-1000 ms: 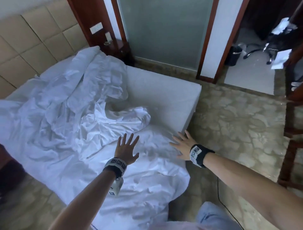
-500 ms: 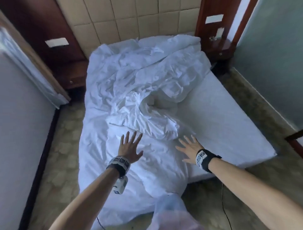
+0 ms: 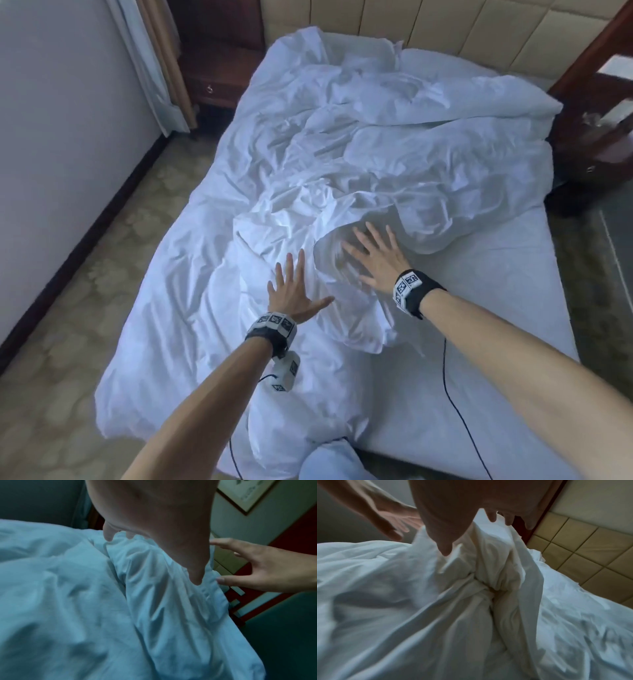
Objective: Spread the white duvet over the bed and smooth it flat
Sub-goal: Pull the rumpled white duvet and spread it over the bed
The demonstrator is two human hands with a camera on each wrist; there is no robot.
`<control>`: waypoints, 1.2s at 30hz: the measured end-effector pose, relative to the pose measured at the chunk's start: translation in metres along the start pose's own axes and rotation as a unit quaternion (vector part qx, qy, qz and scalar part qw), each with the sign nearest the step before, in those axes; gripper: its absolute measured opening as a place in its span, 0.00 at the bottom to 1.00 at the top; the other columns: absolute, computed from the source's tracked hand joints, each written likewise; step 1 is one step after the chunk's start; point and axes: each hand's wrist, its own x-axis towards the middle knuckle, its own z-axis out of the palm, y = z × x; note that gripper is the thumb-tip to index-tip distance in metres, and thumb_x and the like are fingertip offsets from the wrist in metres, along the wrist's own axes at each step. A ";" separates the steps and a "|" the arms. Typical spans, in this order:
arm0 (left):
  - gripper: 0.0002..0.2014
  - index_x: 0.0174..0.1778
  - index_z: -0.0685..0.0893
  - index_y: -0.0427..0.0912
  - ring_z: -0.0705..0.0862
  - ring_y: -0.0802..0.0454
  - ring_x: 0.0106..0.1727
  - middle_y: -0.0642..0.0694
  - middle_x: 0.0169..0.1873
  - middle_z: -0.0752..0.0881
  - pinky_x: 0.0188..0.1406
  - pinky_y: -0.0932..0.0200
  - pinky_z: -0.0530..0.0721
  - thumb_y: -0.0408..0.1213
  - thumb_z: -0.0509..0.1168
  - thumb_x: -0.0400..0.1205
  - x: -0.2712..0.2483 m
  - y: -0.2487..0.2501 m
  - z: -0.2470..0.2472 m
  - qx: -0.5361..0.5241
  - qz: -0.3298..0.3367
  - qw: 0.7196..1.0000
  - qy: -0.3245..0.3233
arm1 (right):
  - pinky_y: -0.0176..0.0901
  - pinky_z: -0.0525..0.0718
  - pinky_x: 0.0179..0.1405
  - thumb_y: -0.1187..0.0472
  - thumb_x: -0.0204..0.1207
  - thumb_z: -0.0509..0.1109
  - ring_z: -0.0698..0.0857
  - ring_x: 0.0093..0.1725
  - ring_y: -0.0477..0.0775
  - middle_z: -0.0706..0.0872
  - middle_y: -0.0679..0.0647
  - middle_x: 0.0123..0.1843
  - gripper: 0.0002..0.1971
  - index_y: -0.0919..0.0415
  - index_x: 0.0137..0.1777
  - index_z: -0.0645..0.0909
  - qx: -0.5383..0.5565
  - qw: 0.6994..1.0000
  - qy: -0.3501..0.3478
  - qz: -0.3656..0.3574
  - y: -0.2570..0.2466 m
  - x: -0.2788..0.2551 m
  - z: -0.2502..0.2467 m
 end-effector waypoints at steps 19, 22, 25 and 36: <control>0.29 0.78 0.71 0.46 0.82 0.41 0.61 0.41 0.60 0.84 0.54 0.58 0.72 0.26 0.61 0.79 -0.013 0.061 0.072 -0.165 -0.095 0.977 0.092 | 0.51 0.80 0.50 0.71 0.75 0.64 0.85 0.59 0.69 0.83 0.65 0.61 0.16 0.59 0.62 0.78 0.152 0.983 -0.055 -0.091 0.083 0.053 0.050; 0.31 0.75 0.72 0.46 0.84 0.36 0.58 0.37 0.58 0.85 0.48 0.56 0.74 0.20 0.59 0.75 -0.055 0.139 0.076 -0.097 -0.080 0.990 0.067 | 0.56 0.83 0.54 0.70 0.77 0.63 0.86 0.58 0.68 0.84 0.64 0.60 0.15 0.60 0.63 0.78 0.106 0.986 -0.038 -0.121 0.132 -0.035 0.046; 0.31 0.76 0.72 0.49 0.84 0.33 0.57 0.34 0.56 0.85 0.48 0.55 0.75 0.22 0.60 0.77 -0.090 0.235 0.103 -0.056 -0.060 0.996 0.032 | 0.57 0.84 0.50 0.69 0.79 0.63 0.87 0.54 0.68 0.84 0.63 0.56 0.13 0.59 0.61 0.79 0.114 0.985 -0.018 -0.126 0.211 -0.129 0.052; 0.29 0.82 0.65 0.49 0.83 0.33 0.60 0.34 0.60 0.85 0.52 0.51 0.76 0.38 0.65 0.86 -0.169 0.686 0.278 -0.054 0.160 0.981 -0.095 | 0.60 0.83 0.59 0.81 0.71 0.63 0.82 0.68 0.68 0.81 0.62 0.71 0.27 0.62 0.68 0.82 0.094 0.995 0.028 -0.004 0.591 -0.500 0.094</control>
